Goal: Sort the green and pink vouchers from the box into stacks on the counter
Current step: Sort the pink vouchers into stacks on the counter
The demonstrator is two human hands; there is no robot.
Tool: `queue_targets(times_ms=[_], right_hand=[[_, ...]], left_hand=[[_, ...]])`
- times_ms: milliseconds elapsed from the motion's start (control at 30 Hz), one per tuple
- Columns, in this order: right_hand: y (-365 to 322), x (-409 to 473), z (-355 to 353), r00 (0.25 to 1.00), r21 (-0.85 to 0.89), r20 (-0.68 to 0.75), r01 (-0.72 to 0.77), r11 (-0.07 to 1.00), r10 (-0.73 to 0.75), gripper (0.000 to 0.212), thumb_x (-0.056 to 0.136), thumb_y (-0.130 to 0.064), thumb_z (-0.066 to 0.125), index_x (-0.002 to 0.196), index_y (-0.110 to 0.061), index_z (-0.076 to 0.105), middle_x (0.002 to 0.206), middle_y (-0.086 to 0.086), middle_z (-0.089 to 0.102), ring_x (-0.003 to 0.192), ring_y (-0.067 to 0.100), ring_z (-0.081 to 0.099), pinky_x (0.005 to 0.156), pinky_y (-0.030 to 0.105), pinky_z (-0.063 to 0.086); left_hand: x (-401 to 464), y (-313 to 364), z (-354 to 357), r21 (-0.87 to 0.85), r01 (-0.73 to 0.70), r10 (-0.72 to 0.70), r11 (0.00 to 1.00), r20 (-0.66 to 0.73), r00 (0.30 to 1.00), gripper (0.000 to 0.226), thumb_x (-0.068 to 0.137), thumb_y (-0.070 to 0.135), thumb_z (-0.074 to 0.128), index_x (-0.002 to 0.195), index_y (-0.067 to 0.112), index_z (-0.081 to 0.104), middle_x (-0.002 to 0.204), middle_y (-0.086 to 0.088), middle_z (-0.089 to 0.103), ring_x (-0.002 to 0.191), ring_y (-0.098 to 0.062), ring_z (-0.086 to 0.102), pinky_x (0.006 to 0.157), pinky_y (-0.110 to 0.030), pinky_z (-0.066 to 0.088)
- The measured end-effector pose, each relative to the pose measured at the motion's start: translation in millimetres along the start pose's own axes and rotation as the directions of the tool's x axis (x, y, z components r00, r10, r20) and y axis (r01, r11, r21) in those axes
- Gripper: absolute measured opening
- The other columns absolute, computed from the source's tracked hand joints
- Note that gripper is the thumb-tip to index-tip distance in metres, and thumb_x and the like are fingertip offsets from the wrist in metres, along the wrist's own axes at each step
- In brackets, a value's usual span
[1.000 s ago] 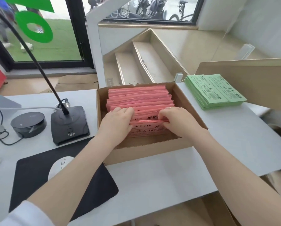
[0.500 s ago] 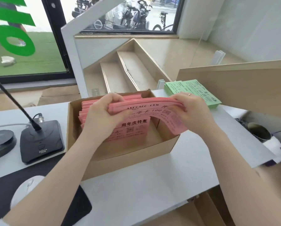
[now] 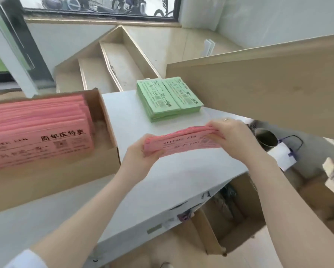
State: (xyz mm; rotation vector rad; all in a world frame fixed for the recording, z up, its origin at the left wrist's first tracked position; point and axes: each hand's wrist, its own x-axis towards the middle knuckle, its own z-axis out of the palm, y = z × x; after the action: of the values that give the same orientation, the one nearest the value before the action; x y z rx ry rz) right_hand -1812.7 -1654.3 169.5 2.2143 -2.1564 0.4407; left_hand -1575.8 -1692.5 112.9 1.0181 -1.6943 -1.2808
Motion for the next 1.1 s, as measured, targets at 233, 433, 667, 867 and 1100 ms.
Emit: queue_targets(times_ms=[233,433,667,867,1100], right_hand=[[55,-19,39,0.992,0.124,0.125,-0.048,0.991,0.032,0.016,0.078,-0.023,0.069,0.094,-0.021,0.068,0.086,-0.004,0.068,0.085,0.017,0.06,0.077,0.032,0.046],[77,-31,58,0.913,0.818,0.285,-0.39,0.423,0.29,0.033,0.079,0.004,0.065,0.099,-0.023,0.063,0.098,-0.002,0.069,0.094,0.013,0.063,0.083,0.028,0.048],[54,-27,82,0.915,0.954,0.162,-0.241,0.178,0.371,0.023,0.082,0.007,0.06,0.097,-0.01,0.058,0.098,0.007,0.068,0.092,0.015,0.065,0.078,0.028,0.054],[68,-28,78,0.921,0.95,0.155,-0.238,0.201,0.357,0.026,0.083,0.007,0.059,0.098,-0.014,0.058,0.098,0.005,0.067,0.089,0.013,0.064,0.073,0.024,0.052],[84,-23,71,0.951,0.912,0.123,-0.221,0.346,0.285,0.035,0.09,-0.001,0.053,0.103,-0.033,0.052,0.102,0.003,0.064,0.094,0.012,0.062,0.079,0.025,0.053]], left_hand=[[5,-34,38,-0.012,0.122,-0.123,0.992,-0.113,0.986,0.025,0.083,0.003,0.064,0.092,0.023,0.055,0.088,0.009,0.059,0.077,0.002,0.053,0.068,-0.011,0.041],[10,-24,52,-0.286,0.15,-0.209,0.947,-0.189,0.96,0.012,0.092,0.012,0.053,0.095,0.024,0.054,0.089,0.005,0.059,0.073,0.002,0.055,0.063,-0.007,0.042],[17,-13,76,-0.296,0.136,-0.243,0.945,-0.36,0.901,0.017,0.098,0.026,0.042,0.084,0.02,0.05,0.081,0.007,0.059,0.071,0.0,0.056,0.067,-0.016,0.044],[27,-17,78,-0.299,0.156,-0.256,0.941,-0.331,0.908,0.012,0.096,0.028,0.047,0.089,0.02,0.052,0.087,0.005,0.063,0.079,-0.005,0.06,0.073,-0.022,0.047],[33,-49,63,0.016,0.274,-0.271,0.962,-0.112,0.956,0.037,0.087,0.0,0.056,0.118,0.018,0.047,0.115,0.001,0.063,0.108,-0.014,0.059,0.095,-0.042,0.047]])
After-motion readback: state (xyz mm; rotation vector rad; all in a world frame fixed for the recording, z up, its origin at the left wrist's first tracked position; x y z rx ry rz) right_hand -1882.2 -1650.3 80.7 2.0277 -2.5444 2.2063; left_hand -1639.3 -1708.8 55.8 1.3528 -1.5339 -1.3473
